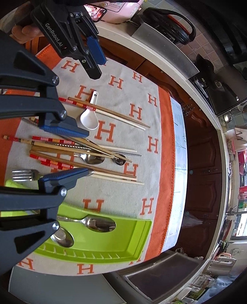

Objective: Organize utensils
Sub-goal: 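Lower the left tool onto a brown wooden chopstick and close it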

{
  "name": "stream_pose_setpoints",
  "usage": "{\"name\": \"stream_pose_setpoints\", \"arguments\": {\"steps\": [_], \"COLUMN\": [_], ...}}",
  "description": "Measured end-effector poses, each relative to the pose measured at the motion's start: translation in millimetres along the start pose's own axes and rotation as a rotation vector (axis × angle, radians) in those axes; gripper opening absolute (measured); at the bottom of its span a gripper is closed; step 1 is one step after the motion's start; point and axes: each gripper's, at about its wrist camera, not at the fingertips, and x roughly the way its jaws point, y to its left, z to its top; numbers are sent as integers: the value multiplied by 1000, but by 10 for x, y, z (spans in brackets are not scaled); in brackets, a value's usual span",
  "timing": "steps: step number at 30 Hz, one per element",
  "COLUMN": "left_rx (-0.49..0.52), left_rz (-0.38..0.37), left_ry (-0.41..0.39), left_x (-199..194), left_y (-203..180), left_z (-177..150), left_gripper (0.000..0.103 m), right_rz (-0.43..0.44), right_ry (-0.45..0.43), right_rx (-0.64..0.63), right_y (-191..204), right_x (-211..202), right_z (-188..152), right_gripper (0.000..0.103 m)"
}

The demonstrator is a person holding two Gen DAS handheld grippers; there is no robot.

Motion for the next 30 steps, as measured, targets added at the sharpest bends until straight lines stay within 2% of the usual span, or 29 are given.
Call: {"name": "stream_pose_setpoints", "arguments": {"steps": [7,9,16,22,25,30], "left_rx": [-66,-94,-138,-140,-137,-126], "left_rz": [-39,-53,-64,-79,-73,-46], "left_ry": [90,114,143,189,213,235], "left_x": [351,455,752,1054,1180,1313], "left_y": [270,347,521,491,447,380], "left_z": [9,4,146,312,368,395], "left_gripper": [43,43,42,40,34,32], "right_rz": [75,108,139,143,148,149], "right_ry": [83,105,157,163,166,169], "right_rx": [100,128,163,153,153,147], "right_y": [-161,-185,-152,-107,-109,-111], "right_x": [323,406,625,682,702,725], "right_z": [92,96,65,88,97,99], "right_gripper": [32,28,24,24,24,24]}}
